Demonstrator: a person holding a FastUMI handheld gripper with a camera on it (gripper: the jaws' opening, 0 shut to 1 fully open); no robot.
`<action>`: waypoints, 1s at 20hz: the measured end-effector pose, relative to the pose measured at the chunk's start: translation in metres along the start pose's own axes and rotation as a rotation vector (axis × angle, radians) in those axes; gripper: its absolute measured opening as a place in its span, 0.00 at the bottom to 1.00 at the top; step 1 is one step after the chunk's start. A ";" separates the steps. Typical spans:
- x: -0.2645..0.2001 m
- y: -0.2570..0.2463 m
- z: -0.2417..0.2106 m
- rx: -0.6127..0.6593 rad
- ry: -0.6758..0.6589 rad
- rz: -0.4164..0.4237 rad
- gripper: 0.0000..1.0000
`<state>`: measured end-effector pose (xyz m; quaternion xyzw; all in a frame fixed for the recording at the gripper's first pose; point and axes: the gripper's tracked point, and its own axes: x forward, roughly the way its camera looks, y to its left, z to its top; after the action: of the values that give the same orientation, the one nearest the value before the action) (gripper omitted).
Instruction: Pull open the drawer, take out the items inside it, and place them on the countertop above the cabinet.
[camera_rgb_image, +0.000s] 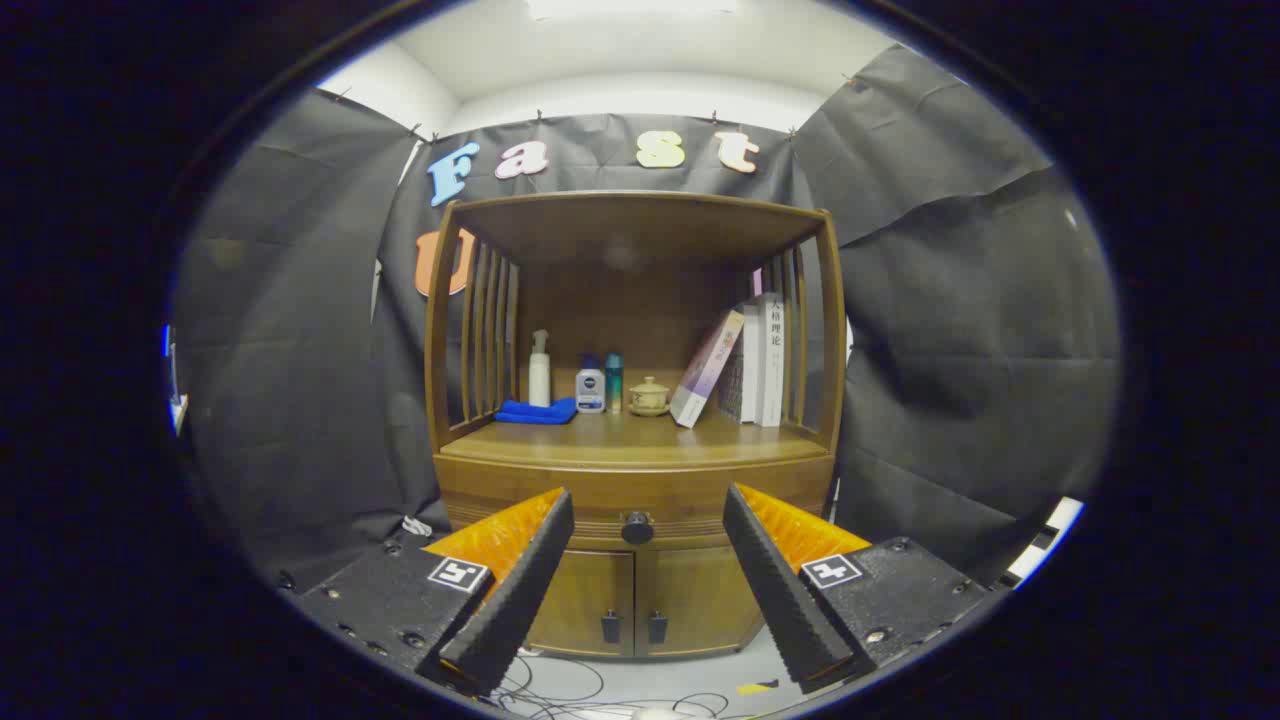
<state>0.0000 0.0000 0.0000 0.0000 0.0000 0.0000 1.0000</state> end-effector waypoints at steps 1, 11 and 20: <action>0.001 -0.001 0.000 0.000 -0.004 -0.001 0.99; 0.002 0.000 -0.001 0.007 -0.002 0.001 0.99; -0.001 0.000 -0.005 0.017 0.010 0.020 0.99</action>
<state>-0.0005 0.0001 -0.0049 0.0086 0.0052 0.0099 0.9999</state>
